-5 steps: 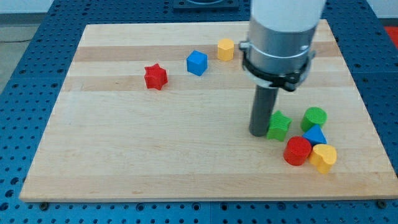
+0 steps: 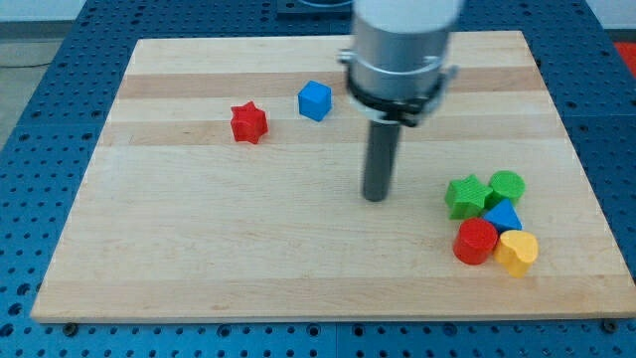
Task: Push the red star slightly to the down
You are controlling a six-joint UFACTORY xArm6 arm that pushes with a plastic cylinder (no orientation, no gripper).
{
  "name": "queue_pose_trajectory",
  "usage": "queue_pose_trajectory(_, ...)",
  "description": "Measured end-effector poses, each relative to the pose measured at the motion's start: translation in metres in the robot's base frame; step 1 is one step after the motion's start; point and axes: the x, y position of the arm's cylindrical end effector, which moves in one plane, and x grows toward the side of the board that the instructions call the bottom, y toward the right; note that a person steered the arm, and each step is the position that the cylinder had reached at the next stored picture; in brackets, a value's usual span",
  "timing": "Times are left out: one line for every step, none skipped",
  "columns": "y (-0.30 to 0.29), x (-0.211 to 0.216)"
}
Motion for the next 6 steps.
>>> queue_pose_trajectory(-0.073,-0.017)
queue_pose_trajectory(-0.142,-0.034)
queue_pose_trajectory(-0.193,-0.064)
queue_pose_trajectory(-0.204,-0.106)
queue_pose_trajectory(-0.174,-0.13)
queue_pose_trajectory(-0.134,-0.129)
